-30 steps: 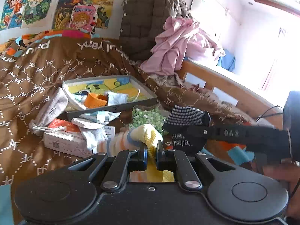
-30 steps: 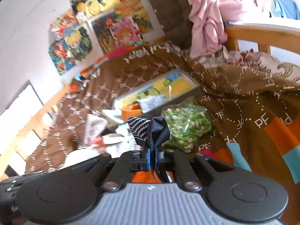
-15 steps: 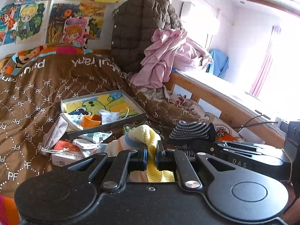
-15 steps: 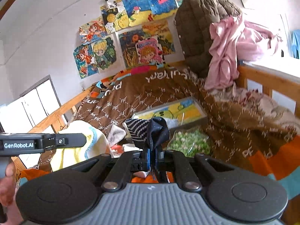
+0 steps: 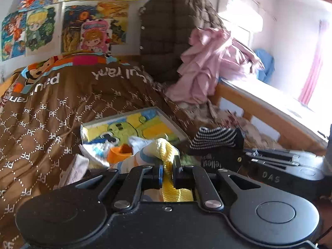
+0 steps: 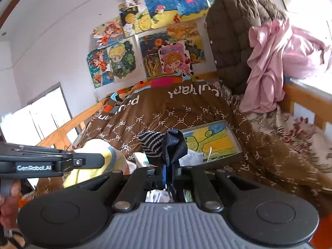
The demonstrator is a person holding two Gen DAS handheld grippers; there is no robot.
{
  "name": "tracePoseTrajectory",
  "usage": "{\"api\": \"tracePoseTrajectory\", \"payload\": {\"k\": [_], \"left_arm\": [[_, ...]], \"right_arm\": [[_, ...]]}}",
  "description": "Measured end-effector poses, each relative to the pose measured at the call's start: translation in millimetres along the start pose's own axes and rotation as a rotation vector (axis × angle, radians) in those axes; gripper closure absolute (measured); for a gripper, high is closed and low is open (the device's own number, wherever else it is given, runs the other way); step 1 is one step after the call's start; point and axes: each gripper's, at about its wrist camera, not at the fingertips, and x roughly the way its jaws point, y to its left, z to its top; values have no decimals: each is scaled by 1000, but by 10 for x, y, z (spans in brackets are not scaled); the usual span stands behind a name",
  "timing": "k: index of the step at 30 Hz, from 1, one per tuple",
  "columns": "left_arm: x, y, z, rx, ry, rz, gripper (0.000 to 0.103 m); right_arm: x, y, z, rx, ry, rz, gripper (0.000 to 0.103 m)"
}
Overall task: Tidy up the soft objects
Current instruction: 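Lift and carry both socks over the grey tray with both grippers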
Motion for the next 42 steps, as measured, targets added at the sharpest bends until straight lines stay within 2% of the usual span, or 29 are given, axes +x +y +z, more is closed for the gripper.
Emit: {"api": "tracePoseTrajectory", "payload": {"k": [5, 8, 13, 16, 19, 24, 31, 42], "left_arm": [[387, 271, 267, -28, -39, 36, 94], [741, 462, 517, -33, -57, 10, 94], [1472, 699, 790, 13, -127, -93, 94], [1951, 855, 797, -7, -143, -145, 94], [2398, 1061, 750, -63, -143, -179, 94], [3031, 1251, 600, -93, -67, -189, 94], [3430, 1304, 310, -58, 78, -202, 94], [3436, 1535, 80, -110, 131, -164, 89]], "right_arm": [[616, -197, 88, 45, -36, -22, 97], [988, -381, 86, 110, -88, -43, 97], [1569, -666, 137, 105, -165, -101, 97], [1906, -865, 142, 114, -195, -128, 97], [2198, -1032, 164, 110, -178, -156, 97], [2436, -1206, 126, 136, -140, -195, 97], [2732, -1150, 24, 106, -27, -207, 96], [2943, -942, -67, 78, 98, -158, 87]]}}
